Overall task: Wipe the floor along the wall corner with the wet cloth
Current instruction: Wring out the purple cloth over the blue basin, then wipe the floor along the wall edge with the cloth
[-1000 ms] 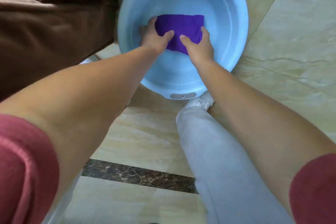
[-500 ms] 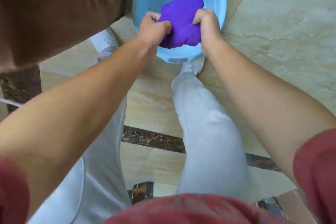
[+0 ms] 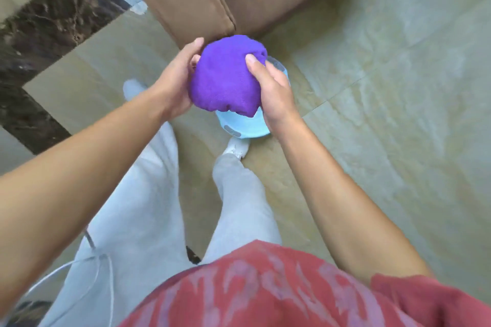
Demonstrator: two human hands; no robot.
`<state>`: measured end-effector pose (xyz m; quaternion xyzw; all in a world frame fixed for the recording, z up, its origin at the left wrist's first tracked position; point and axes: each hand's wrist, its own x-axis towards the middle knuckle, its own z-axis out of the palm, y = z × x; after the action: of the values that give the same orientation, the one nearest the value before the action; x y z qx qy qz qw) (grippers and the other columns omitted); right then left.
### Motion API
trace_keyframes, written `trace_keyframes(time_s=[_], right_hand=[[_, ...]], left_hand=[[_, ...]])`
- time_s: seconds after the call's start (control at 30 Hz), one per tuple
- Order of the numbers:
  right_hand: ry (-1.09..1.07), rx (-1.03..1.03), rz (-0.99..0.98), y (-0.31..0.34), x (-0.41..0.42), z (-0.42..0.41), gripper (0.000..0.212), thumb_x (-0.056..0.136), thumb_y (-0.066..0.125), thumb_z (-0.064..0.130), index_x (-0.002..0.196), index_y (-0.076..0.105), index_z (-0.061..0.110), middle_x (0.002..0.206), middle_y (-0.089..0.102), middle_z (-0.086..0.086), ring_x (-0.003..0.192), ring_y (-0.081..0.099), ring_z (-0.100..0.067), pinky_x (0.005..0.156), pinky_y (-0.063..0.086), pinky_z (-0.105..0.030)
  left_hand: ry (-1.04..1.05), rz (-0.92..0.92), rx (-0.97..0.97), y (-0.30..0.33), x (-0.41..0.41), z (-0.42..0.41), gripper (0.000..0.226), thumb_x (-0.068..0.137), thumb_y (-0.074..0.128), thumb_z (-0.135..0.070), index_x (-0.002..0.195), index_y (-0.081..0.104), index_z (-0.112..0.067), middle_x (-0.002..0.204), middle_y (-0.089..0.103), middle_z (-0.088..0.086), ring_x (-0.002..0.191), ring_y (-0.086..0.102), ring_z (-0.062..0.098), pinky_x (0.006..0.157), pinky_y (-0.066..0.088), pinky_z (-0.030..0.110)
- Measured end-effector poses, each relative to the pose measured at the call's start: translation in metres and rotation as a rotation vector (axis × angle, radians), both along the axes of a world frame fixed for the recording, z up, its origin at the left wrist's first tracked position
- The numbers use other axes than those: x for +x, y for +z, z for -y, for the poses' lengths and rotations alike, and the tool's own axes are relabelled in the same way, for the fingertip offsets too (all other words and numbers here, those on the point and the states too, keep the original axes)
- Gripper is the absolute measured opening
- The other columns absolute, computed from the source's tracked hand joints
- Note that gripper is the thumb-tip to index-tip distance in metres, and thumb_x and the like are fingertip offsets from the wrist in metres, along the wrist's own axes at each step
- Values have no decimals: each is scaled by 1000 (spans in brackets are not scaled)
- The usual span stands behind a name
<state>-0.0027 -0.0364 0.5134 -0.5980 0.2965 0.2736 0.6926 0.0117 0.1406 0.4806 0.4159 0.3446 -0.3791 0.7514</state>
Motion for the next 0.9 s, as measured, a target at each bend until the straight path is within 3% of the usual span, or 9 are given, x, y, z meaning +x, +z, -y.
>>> trace_keyframes(time_s=[0.07, 0.13, 0.23, 0.3, 0.43, 0.53, 0.6, 0.8, 0.9], right_hand=[[98, 42, 26, 18, 12, -40, 19, 99, 56, 25, 106, 71, 15, 110, 73, -8, 104, 68, -21, 102, 50, -44], [161, 66, 67, 30, 27, -86, 20, 102, 53, 20, 110, 68, 11, 111, 70, -10, 105, 65, -21, 101, 50, -43], [184, -19, 133, 31, 50, -156, 18, 100, 52, 14, 113, 64, 7, 109, 67, -10, 101, 61, -19, 95, 50, -40], [182, -95, 152, 25, 66, -211, 18, 98, 54, 9, 113, 62, 5, 107, 67, -12, 101, 60, -20, 99, 49, -45], [150, -140, 180, 12, 97, -298, 38, 88, 58, 13, 123, 58, 0, 119, 66, -17, 110, 63, -28, 109, 43, -55], [151, -151, 192, 9, 125, -348, 64, 87, 60, 11, 148, 41, 14, 148, 52, -15, 132, 55, -28, 115, 40, -49], [179, -125, 196, 4, 146, -372, 69, 88, 60, 11, 152, 36, 23, 150, 50, -12, 131, 57, -26, 113, 43, -49], [340, 94, 97, -15, 205, -430, 48, 92, 68, 35, 137, 52, 31, 140, 61, 2, 123, 64, -17, 105, 51, -51], [298, 128, 12, -32, 241, -461, 39, 97, 64, 30, 133, 56, 17, 137, 63, -7, 123, 63, -24, 107, 49, -50]], left_hand=[[58, 67, -10, 18, 3, -36, 56, 101, 42, -53, 133, 64, -12, 132, 68, 8, 119, 66, 20, 103, 52, 33], [146, 108, -34, 33, 9, -83, 56, 101, 44, -52, 136, 62, -13, 137, 66, 8, 122, 65, 19, 104, 52, 32], [249, 145, -46, 49, 19, -153, 46, 104, 46, -38, 136, 60, -9, 132, 68, 10, 118, 66, 20, 102, 52, 34], [268, 205, -28, 54, 25, -205, 38, 103, 48, -20, 137, 56, -4, 126, 68, 12, 114, 67, 22, 103, 52, 36], [267, 252, 74, 52, 40, -293, 48, 95, 56, 2, 142, 46, 5, 123, 64, 14, 108, 65, 21, 99, 53, 33], [303, 248, 154, 49, 60, -347, 48, 91, 61, 5, 139, 50, 4, 118, 68, 11, 103, 68, 19, 94, 55, 32], [353, 240, 159, 43, 75, -375, 43, 90, 62, 7, 132, 56, -2, 115, 71, 9, 103, 71, 19, 90, 56, 32], [435, 211, 71, 21, 126, -429, 45, 90, 66, -4, 133, 60, -14, 132, 69, 10, 118, 68, 26, 90, 58, 42], [398, 199, 60, 8, 156, -457, 48, 92, 65, -8, 139, 55, -11, 138, 64, 10, 122, 66, 24, 94, 57, 39]])
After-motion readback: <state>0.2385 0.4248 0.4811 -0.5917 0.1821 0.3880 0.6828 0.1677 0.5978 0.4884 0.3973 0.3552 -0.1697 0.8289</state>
